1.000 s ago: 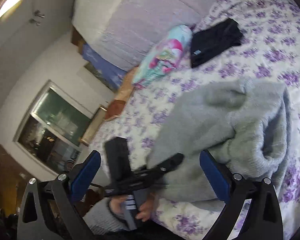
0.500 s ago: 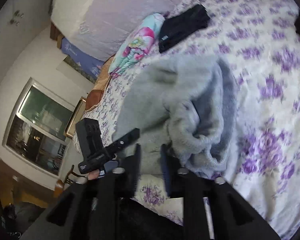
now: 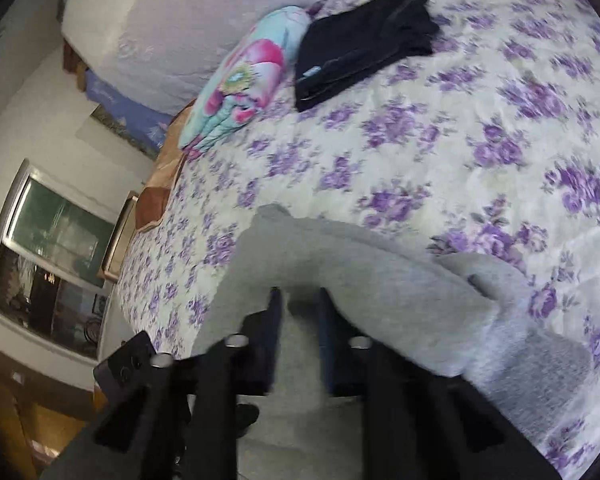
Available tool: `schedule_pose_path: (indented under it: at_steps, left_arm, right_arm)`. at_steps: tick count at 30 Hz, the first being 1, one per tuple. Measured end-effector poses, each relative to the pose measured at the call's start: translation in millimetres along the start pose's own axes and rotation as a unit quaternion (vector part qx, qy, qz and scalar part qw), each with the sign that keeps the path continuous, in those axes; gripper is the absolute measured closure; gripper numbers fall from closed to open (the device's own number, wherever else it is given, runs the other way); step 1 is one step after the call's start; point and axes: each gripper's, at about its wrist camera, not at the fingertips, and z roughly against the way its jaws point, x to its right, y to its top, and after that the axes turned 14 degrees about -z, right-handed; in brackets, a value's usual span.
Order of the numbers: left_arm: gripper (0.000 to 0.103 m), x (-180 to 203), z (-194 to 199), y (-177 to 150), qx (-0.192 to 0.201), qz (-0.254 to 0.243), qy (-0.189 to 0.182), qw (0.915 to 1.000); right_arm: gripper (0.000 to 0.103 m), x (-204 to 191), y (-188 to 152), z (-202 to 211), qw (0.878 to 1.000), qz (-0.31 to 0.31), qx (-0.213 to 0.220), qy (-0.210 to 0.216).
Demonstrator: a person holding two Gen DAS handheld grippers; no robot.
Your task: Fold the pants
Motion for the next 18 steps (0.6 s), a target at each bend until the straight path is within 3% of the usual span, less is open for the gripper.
schedule_pose_path:
  at_steps: [1, 3, 5, 6, 7, 9, 12, 14, 18]
  left_arm:
    - [0.004, 0, 0, 0, 0.0, -0.001, -0.001, 1.0]
    - [0.004, 0, 1, 0, 0.0, -0.002, -0.006, 1.0]
    - [0.004, -4, 5, -1, 0.001, 0.005, -0.017, 0.9998]
    - [0.004, -6, 7, 0, -0.001, 0.01, -0.022, 0.9997]
    - [0.004, -8, 9, 1, -0.002, 0.015, -0.026, 0.9995]
    - [0.005, -14, 18, 2, 0.005, 0.033, -0.028, 0.9991]
    - [0.004, -27, 28, 3, 0.009, 0.068, -0.029, 0.9972]
    - [0.005, -33, 26, 3, 0.002, 0.081, -0.041, 0.9959]
    - [0.004, -24, 20, 6, -0.013, 0.069, -0.014, 0.9975]
  right_arm:
    - [0.103, 7, -1, 3, 1.0, -0.008, -0.007, 0.016]
    - [0.093, 0, -13, 21, 0.999, 0.014, -0.001, 0.037]
    - [0.043, -12, -32, 56, 0.996, 0.053, 0.04, 0.059]
    - [0.01, -14, -41, 74, 0.994, 0.064, 0.068, 0.063]
    - [0.003, -13, -55, 100, 0.988, 0.074, 0.118, 0.062]
    - [0.003, 0, -72, 132, 0.983, 0.073, 0.156, 0.064]
    - [0.003, 39, -87, 153, 0.984, 0.001, 0.162, 0.072]
    - [0.003, 70, -101, 142, 0.986, -0.052, 0.136, 0.083]
    - [0.003, 103, -118, 101, 0.983, -0.124, 0.096, 0.101]
